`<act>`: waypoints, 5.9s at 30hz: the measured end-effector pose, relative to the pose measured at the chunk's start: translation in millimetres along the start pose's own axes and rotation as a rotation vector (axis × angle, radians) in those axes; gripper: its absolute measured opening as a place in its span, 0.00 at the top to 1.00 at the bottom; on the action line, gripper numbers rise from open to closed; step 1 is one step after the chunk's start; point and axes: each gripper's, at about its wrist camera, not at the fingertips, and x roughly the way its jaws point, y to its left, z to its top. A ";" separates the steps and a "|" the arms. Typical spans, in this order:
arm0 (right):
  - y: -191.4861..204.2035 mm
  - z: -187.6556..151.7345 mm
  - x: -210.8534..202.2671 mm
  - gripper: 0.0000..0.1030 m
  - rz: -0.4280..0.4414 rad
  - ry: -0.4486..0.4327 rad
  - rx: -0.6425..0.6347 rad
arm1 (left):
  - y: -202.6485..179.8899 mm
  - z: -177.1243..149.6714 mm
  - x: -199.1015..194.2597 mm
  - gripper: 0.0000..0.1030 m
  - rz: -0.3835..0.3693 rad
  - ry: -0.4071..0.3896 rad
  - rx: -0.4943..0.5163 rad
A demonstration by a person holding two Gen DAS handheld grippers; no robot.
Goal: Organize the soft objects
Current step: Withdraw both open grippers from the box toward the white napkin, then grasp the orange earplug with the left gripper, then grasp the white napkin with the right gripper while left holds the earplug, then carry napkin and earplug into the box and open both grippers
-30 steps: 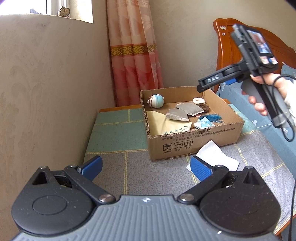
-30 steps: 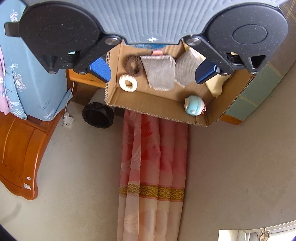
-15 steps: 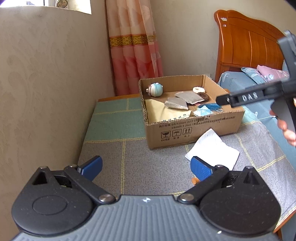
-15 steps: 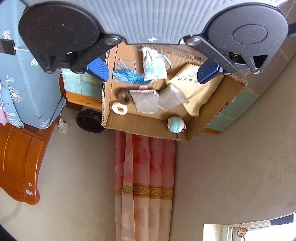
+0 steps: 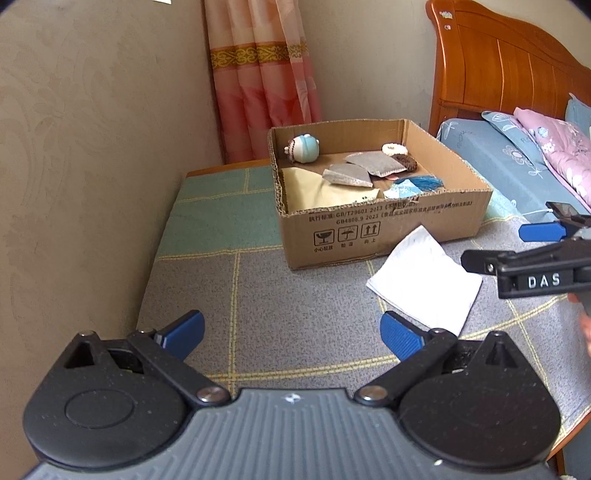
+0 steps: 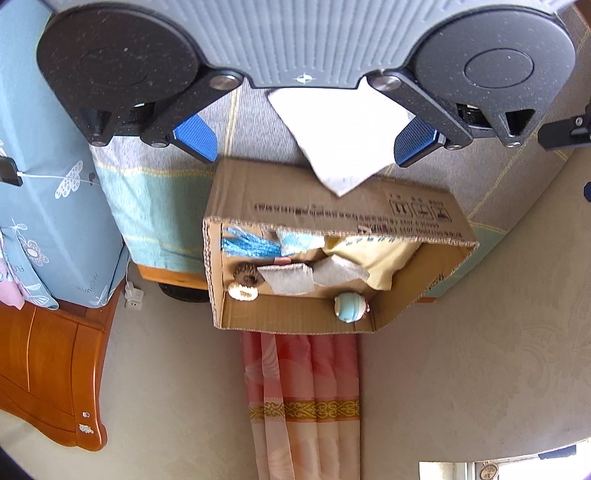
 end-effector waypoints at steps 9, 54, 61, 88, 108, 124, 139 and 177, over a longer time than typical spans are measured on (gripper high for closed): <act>8.7 -40.3 14.3 0.00 -0.016 0.096 -0.100 | -12.4 -0.2 19.0 0.02 -0.012 0.063 0.029; -2.1 -69.7 17.2 0.00 0.063 0.087 -0.156 | -44.6 -26.8 62.9 0.46 -0.037 0.078 0.054; -2.2 -70.9 16.2 0.00 0.065 0.082 -0.159 | -51.5 -26.3 62.1 0.75 -0.085 0.068 0.061; 9.7 -36.6 52.2 0.00 0.154 0.121 -0.241 | -26.5 -29.1 64.0 0.80 -0.118 0.078 -0.003; 34.0 -8.2 86.8 0.00 0.205 0.127 -0.309 | -20.5 -28.2 66.6 0.80 -0.146 0.067 -0.024; 28.2 -17.6 38.3 0.61 0.163 0.105 -0.300 | -22.5 -26.9 62.5 0.80 -0.129 0.064 0.005; 11.7 -10.0 67.6 0.11 0.175 0.133 -0.308 | -21.1 -27.3 63.8 0.80 -0.132 0.067 0.010; 17.2 -0.3 -6.0 0.82 0.131 -0.030 -0.380 | -28.6 -3.1 27.0 0.80 -0.161 0.013 0.099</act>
